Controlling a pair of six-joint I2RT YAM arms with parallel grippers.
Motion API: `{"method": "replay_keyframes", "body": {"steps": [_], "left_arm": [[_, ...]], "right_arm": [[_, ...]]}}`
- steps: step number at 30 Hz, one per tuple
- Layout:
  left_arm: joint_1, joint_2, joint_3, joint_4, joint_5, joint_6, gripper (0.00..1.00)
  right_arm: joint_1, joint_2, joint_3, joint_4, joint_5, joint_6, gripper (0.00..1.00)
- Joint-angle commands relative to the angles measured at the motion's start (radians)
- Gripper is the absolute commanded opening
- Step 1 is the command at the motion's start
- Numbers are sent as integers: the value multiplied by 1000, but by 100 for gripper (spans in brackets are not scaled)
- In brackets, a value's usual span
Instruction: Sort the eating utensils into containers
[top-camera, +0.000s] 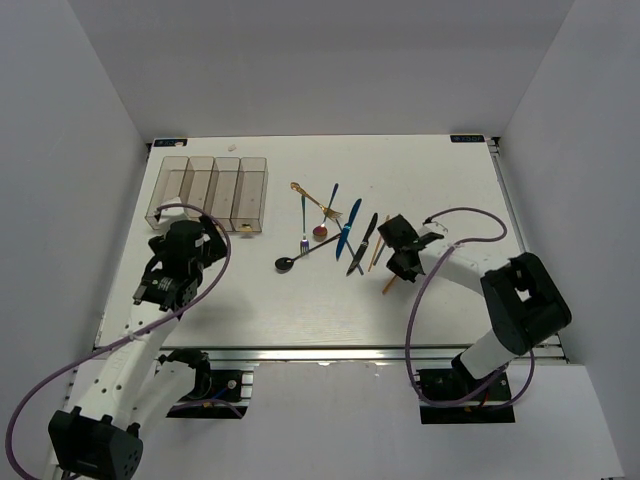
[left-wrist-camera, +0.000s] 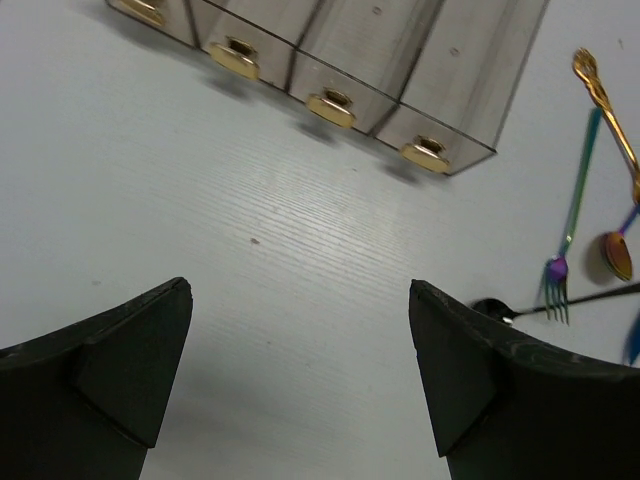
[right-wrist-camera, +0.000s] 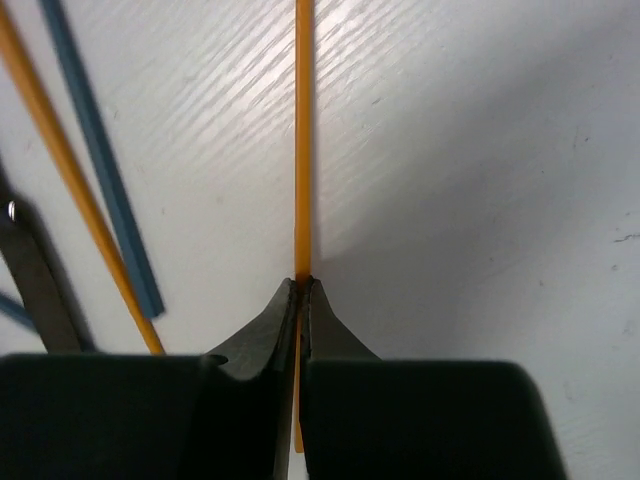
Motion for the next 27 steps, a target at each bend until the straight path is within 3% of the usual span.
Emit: {"method": "replay_keyframes", "body": {"steps": [1,3,5,8,9,12,16,27], "left_arm": [[-4,17,34,18,186,0,98],[-4,38,29,82,300,-46,98],[-6,46,10,166,505,-118,98],[-16,38,-79,433,734,-271,98],[-23,34,-105,605,777,-313,98],[-62,37,-199,862,859,-465,98],[-111,77,-187,846,830,-464,98],[-141,90,-205,837,828,-439,91]], "right_arm": [[13,-115,-32,88,-85,-269,0],[28,-169,-30,162,-200,-422,0],[46,-203,-44,231,-351,-549,0],[76,-264,-73,361,-520,-609,0],[86,-293,-101,451,-574,-624,0],[112,-344,-144,609,-755,-602,0],[180,-370,-115,737,-747,-551,0],[327,-182,65,789,-753,-514,0]]}}
